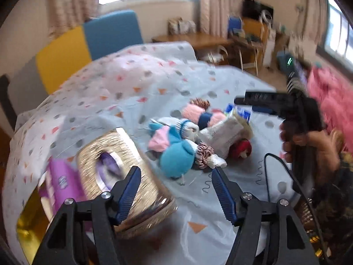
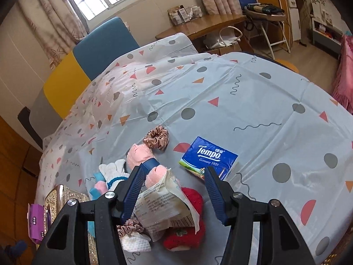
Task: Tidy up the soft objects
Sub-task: 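Grasp the blue plush toy with the left gripper while the right gripper grasps the white scrunchie sock, then place the blue plush toy onto the sponge in the gold tray with the left gripper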
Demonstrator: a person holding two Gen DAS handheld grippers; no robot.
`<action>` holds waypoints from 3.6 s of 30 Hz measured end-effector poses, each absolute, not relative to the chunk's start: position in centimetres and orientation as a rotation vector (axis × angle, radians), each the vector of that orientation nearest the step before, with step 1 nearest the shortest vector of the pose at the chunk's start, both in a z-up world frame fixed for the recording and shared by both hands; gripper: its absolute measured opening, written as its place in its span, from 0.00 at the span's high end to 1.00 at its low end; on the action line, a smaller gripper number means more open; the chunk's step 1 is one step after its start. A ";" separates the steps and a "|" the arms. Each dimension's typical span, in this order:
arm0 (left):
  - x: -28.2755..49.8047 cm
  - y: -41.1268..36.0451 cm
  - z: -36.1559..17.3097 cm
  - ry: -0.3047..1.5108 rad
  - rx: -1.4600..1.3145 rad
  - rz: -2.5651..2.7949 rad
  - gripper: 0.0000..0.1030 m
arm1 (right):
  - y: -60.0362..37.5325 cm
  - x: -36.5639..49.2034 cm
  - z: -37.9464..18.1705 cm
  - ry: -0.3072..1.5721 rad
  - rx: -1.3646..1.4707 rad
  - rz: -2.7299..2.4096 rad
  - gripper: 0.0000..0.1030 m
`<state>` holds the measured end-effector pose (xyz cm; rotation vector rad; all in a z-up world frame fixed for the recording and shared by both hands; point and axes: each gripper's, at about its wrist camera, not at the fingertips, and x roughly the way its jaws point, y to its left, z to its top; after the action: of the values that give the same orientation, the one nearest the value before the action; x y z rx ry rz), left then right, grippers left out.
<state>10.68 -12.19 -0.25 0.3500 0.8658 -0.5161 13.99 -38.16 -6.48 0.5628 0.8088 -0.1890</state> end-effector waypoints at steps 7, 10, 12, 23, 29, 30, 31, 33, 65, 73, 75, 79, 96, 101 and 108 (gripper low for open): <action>14.5 -17.3 -3.7 0.982 0.494 -0.521 0.40 | -39.2 13.9 -6.7 0.807 0.629 -0.173 0.44; 15.4 -18.9 -5.5 1.018 0.594 -0.505 0.40 | -39.5 13.9 -6.7 0.805 0.654 -0.166 0.44; 16.2 -19.5 -6.8 1.052 0.631 -0.483 0.40 | -39.7 13.8 -6.8 0.805 0.673 -0.157 0.44; 17.5 -19.6 -9.6 1.052 0.578 -0.420 0.69 | -40.0 13.5 -6.6 0.785 0.701 -0.135 0.44; 16.2 -17.3 -6.8 0.990 0.384 -0.475 0.69 | -40.1 13.5 -6.6 0.775 0.695 -0.137 0.44; 16.0 -16.7 -6.1 0.977 0.352 -0.490 0.69 | -40.1 13.6 -6.6 0.775 0.693 -0.137 0.44; 15.8 -16.4 -5.6 0.965 0.334 -0.496 0.69 | -40.1 13.6 -6.5 0.776 0.689 -0.136 0.44; 15.6 -15.8 -4.3 0.944 0.304 -0.509 0.69 | -39.7 13.7 -6.4 0.775 0.675 -0.114 0.44; 21.7 11.3 5.0 0.764 -0.164 0.042 0.69 | -26.0 17.6 -11.9 1.099 0.085 0.218 0.68; 15.7 20.2 0.6 0.810 -0.244 0.152 0.68 | -25.9 17.5 -12.2 1.098 0.091 0.208 0.68; 14.2 21.5 -0.4 0.824 -0.245 0.169 0.68 | -25.9 17.5 -12.2 1.097 0.088 0.204 0.68; 11.2 23.5 -2.4 0.858 -0.261 0.177 0.68 | -25.6 17.5 -12.4 1.106 0.073 0.207 0.68; 12.4 25.7 -5.2 0.848 -0.376 0.231 0.30 | -24.3 16.8 -12.7 1.082 -0.059 0.173 0.68; 8.9 24.4 -6.0 0.861 -0.314 0.241 0.30 | -24.3 17.0 -12.6 1.070 -0.066 0.177 0.70; 5.0 21.7 -6.8 0.876 -0.288 0.201 0.30 | -24.3 16.7 -11.5 1.025 -0.031 0.198 0.72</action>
<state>5.02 21.66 -6.84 -0.2876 0.8759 0.2008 16.71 -24.26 -11.53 -0.0315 1.0255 0.1979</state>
